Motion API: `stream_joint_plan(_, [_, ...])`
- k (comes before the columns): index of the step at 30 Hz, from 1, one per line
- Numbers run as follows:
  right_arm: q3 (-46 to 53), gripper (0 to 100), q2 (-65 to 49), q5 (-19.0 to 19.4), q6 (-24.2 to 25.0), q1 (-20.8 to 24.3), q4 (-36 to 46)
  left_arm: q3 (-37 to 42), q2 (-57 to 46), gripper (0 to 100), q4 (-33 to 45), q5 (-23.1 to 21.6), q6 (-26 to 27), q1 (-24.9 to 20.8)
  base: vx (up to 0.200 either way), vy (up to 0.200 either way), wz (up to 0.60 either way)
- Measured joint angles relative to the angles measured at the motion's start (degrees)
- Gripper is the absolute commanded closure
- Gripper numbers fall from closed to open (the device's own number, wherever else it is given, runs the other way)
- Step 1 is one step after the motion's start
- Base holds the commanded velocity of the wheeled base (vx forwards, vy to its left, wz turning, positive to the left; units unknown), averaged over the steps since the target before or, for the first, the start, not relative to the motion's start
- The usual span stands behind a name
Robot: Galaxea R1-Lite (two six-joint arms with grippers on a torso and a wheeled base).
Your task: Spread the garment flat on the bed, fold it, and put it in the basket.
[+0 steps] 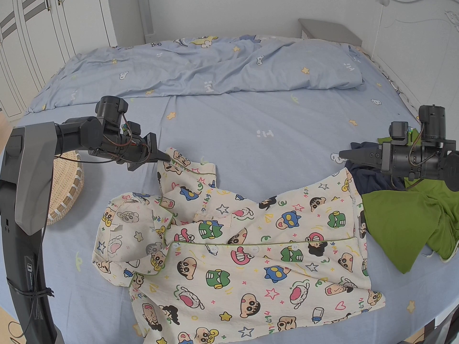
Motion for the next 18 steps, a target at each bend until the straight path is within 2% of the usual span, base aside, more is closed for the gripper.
stream_joint_plan(7, [-3.52, 0, 6.64, -0.09, -0.68, -0.83, -0.33, 0.0, 0.0, 100, 0.35, 0.3, -2.26, 0.72, 0.0, 0.0, 0.0])
stream_joint_plan(12, [-3.74, 0, 8.53, -0.09, -0.67, -1.52, -0.38, 0.0, 0.09, 100, 0.44, 0.23, -5.84, 1.44, 0.0, 0.0, 0.0])
stream_joint_plan(18, [-4.0, 0, 9.51, -0.3, -0.65, -1.82, -0.46, 0.0, 0.28, 100, 0.82, 0.17, -6.68, 2.84, 0.0, 0.0, 0.0])
